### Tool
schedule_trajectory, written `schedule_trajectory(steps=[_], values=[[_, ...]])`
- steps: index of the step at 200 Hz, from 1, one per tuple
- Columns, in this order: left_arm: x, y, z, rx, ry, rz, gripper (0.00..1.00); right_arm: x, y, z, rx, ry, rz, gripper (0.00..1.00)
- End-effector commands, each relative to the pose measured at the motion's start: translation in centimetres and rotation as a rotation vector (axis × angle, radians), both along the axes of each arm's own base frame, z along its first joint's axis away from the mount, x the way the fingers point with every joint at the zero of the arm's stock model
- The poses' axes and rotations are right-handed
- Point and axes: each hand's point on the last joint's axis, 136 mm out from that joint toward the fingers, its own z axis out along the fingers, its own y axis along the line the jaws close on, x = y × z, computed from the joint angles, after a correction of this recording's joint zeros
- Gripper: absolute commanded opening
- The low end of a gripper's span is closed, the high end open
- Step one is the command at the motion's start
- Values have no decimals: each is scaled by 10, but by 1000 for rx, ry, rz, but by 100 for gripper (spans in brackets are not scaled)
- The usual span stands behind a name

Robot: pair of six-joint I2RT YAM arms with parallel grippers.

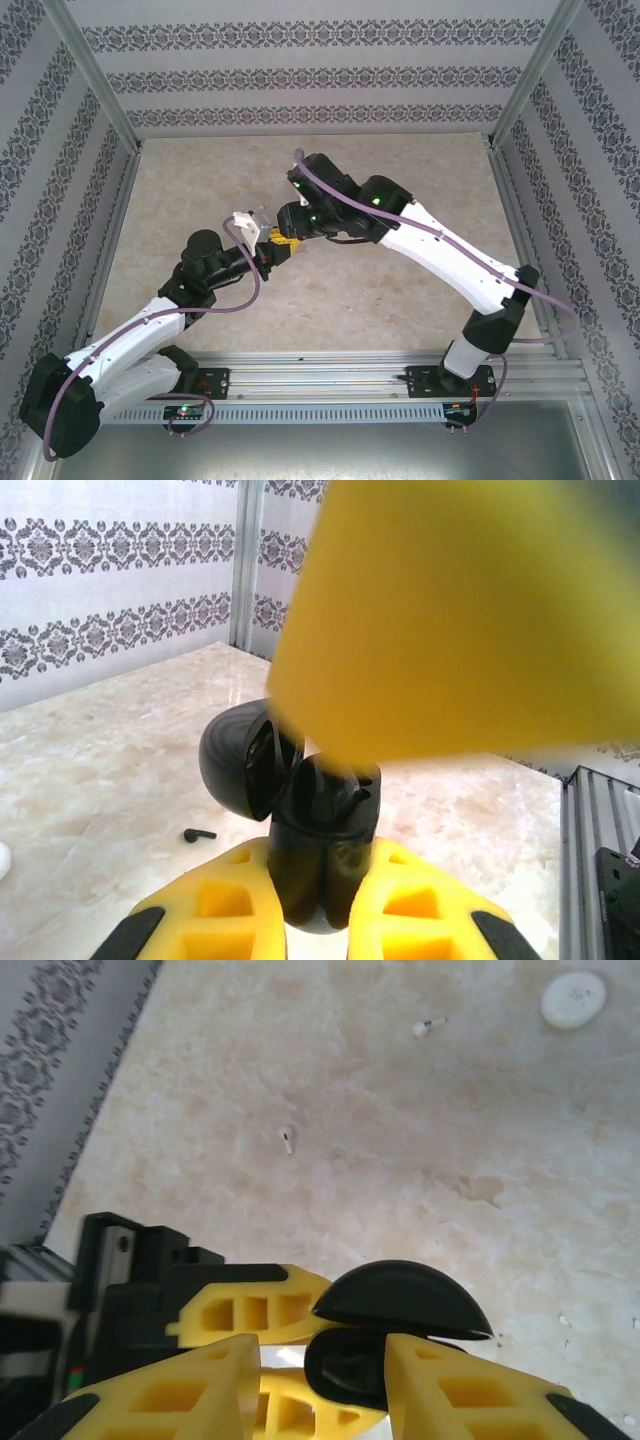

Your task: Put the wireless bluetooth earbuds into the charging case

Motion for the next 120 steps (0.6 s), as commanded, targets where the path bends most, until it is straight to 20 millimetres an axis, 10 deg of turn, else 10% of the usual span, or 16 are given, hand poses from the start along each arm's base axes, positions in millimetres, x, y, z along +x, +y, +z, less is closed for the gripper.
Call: schedule_trajectory(steps=[1, 42, 120], values=[[-8, -6, 11, -47, -21, -46, 0, -4, -15, 35, 63, -101, -3, 38], [-9, -8, 21, -61, -18, -62, 0, 6, -61, 40, 80, -123, -86, 40], [-1, -18, 19, -67, 32, -90, 0, 44, -141, -41, -72, 81, -198, 41]])
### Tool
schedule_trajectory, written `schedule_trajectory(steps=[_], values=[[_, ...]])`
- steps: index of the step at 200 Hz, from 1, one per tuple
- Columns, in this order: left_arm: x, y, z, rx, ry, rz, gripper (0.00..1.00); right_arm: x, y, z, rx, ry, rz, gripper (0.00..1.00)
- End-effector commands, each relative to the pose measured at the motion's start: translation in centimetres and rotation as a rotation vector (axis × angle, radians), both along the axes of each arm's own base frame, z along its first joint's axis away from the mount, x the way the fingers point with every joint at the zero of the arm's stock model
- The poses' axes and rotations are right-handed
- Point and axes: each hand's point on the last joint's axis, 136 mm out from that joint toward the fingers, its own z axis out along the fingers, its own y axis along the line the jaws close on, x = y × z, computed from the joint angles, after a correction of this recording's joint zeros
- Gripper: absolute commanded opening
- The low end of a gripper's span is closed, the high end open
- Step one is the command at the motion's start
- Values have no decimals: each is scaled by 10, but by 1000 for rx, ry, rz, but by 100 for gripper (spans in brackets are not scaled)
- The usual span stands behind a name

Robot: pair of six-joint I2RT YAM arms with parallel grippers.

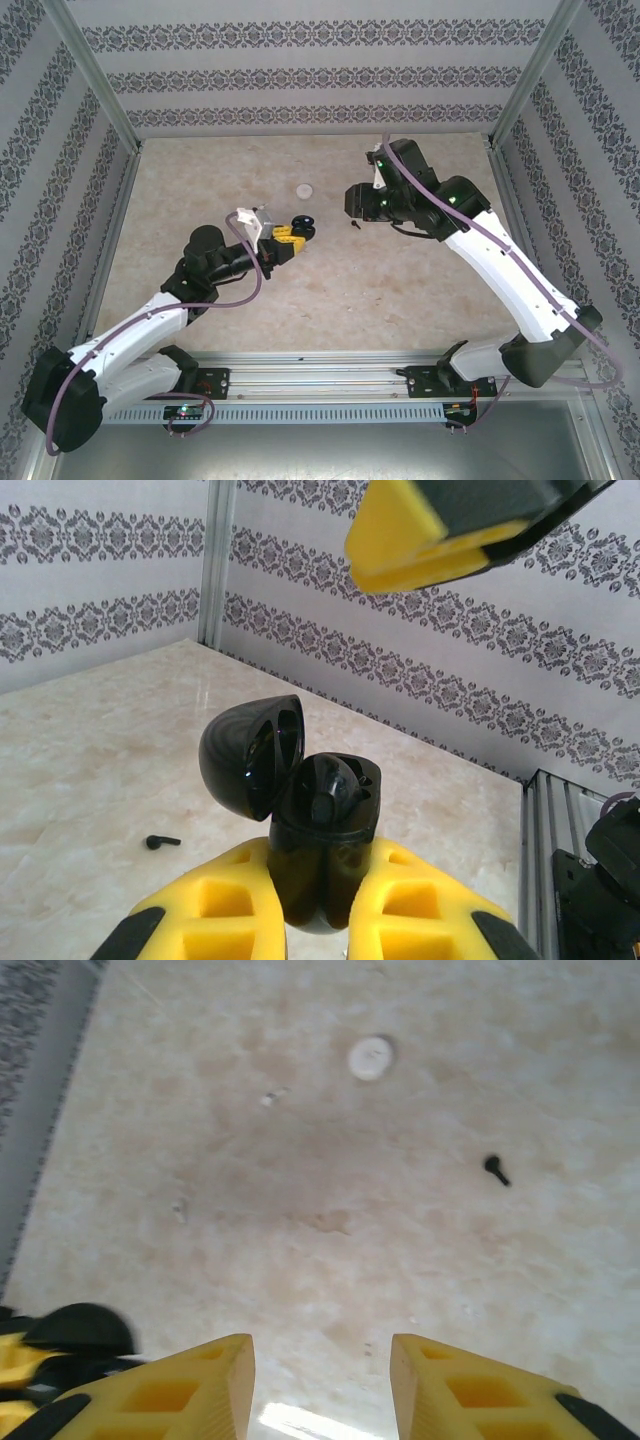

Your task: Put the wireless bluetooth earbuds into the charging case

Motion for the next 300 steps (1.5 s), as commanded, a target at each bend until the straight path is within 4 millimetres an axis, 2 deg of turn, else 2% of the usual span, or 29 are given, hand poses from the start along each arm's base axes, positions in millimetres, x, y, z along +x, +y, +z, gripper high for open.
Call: schedule_trajectory(steps=[1, 33, 81, 105, 164, 195, 236, 300], values=[[-1, -8, 17, -44, -16, -35, 0, 3, -11, -34, -61, 99, 40, 41], [6, -11, 7, -34, 6, -31, 0, 26, -25, -82, -138, 205, 28, 42], [16, -15, -9, -5, 26, -18, 0, 69, -26, -139, -115, 317, 19, 45], [20, -15, -18, 3, 41, -5, 0, 87, -27, -166, -56, 391, 4, 47], [29, -13, -39, 3, 78, 33, 0, 128, -33, -223, -78, 422, 10, 51], [34, -12, -46, 9, 86, 42, 0, 140, -31, -246, -95, 440, 28, 51], [40, -12, -53, 13, 100, 46, 0, 150, -27, -263, -96, 461, 29, 51], [41, -9, -59, 11, 111, 49, 0, 142, -17, -285, -102, 513, 43, 51]])
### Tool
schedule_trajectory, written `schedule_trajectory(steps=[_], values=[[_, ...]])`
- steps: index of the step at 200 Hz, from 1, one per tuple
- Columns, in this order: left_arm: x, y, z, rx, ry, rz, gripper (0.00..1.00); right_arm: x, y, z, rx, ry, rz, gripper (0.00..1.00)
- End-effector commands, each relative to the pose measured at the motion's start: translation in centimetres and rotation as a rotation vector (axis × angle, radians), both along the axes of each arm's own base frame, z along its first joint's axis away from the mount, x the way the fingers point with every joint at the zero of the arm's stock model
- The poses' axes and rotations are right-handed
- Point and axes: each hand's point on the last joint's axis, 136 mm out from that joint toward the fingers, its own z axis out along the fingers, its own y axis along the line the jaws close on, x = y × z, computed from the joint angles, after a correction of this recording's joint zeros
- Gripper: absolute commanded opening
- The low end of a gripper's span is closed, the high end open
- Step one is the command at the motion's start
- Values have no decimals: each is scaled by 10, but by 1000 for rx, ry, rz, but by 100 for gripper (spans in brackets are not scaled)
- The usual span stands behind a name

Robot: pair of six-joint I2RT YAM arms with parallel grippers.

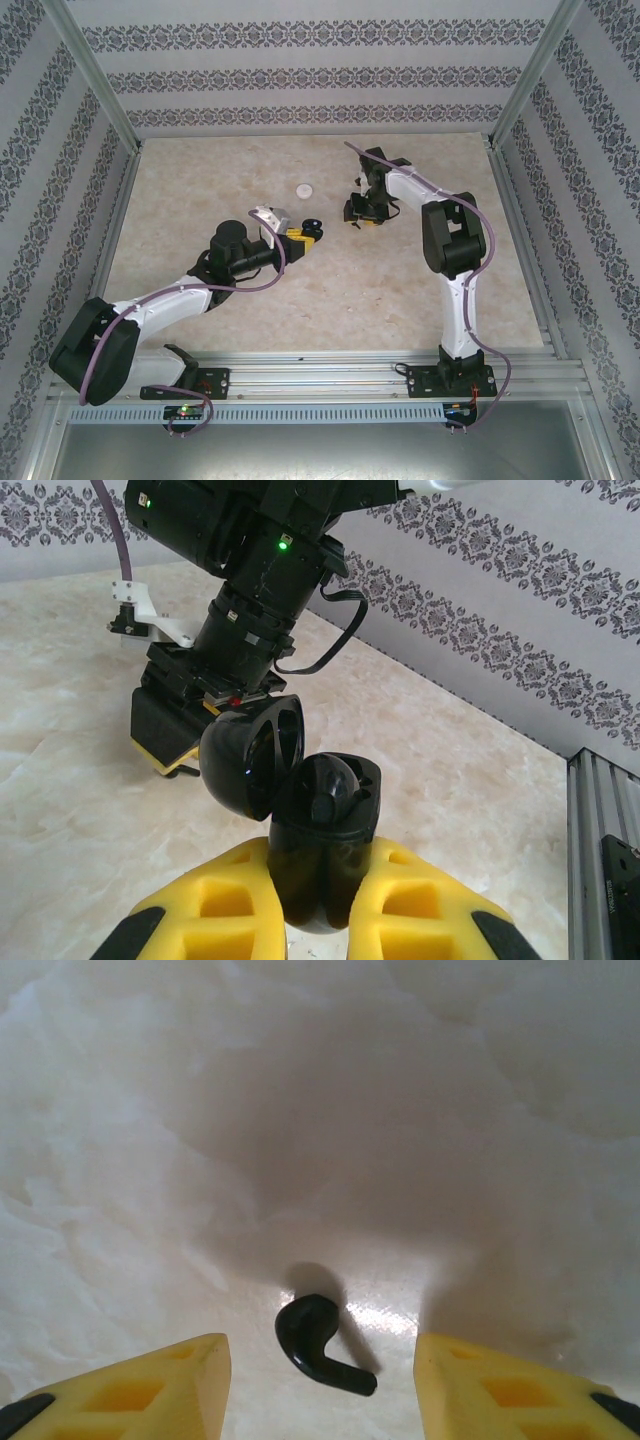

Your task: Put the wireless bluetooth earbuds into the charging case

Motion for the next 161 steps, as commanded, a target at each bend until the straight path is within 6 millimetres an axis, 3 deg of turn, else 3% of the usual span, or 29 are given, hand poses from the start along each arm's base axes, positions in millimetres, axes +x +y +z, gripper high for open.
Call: schedule_trajectory(steps=[1, 82, 161], values=[[1, 3, 8, -32, -36, 3, 0, -1, 10, -3, 19, 9, 21, 51], [0, 5, 9, -43, -33, 7, 0, -21, 35, 6, 16, 11, 37, 49], [-1, 7, 9, -44, -38, 11, 0, -15, 23, 14, -73, 9, 17, 49]])
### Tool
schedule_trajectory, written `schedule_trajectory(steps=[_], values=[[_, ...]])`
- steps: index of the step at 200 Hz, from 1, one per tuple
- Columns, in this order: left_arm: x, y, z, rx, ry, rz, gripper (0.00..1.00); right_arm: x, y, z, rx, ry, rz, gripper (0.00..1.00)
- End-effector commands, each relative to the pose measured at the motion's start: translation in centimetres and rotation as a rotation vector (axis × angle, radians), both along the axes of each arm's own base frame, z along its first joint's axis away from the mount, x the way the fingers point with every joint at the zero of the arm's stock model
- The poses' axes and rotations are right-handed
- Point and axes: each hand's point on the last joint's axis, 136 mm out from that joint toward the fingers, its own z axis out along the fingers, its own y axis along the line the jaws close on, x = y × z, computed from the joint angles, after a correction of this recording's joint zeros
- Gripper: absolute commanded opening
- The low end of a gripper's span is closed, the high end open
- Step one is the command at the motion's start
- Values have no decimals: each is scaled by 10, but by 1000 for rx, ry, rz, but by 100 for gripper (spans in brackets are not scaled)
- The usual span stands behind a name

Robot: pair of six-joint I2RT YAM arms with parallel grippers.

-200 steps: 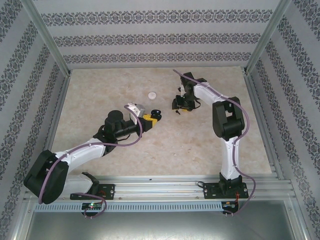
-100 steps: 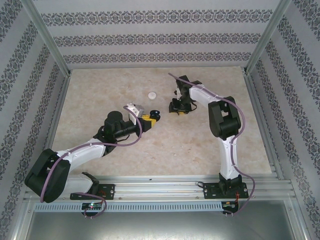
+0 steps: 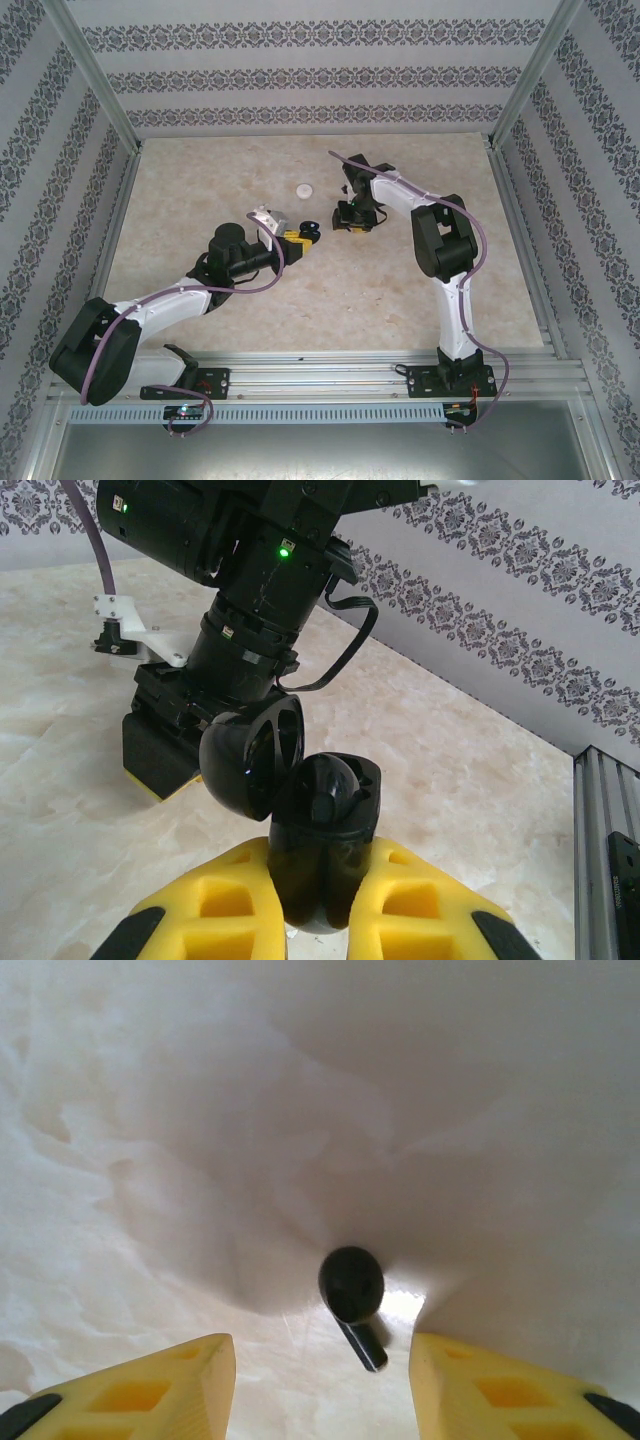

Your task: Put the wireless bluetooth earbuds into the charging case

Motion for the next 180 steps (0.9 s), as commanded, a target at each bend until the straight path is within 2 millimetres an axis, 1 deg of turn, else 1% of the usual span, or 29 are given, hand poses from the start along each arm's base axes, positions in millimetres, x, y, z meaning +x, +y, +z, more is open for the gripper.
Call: schedule_trajectory(steps=[1, 63, 89, 131, 180], values=[[0, 2, 17, -45, -49, 2, 0, 6, -6, 17, -36, -21, -10, 49], [1, 3, 14, -36, -46, 5, 0, 18, -3, 22, -45, -39, 27, 46], [2, 3, 14, -38, -46, 6, 0, 22, -2, 18, -56, -35, 48, 44], [3, 5, 12, -36, -41, 7, 0, 27, -4, 11, -87, -24, 86, 43], [3, 6, 10, -33, -36, 9, 0, 23, -2, 2, -90, 2, 115, 41]])
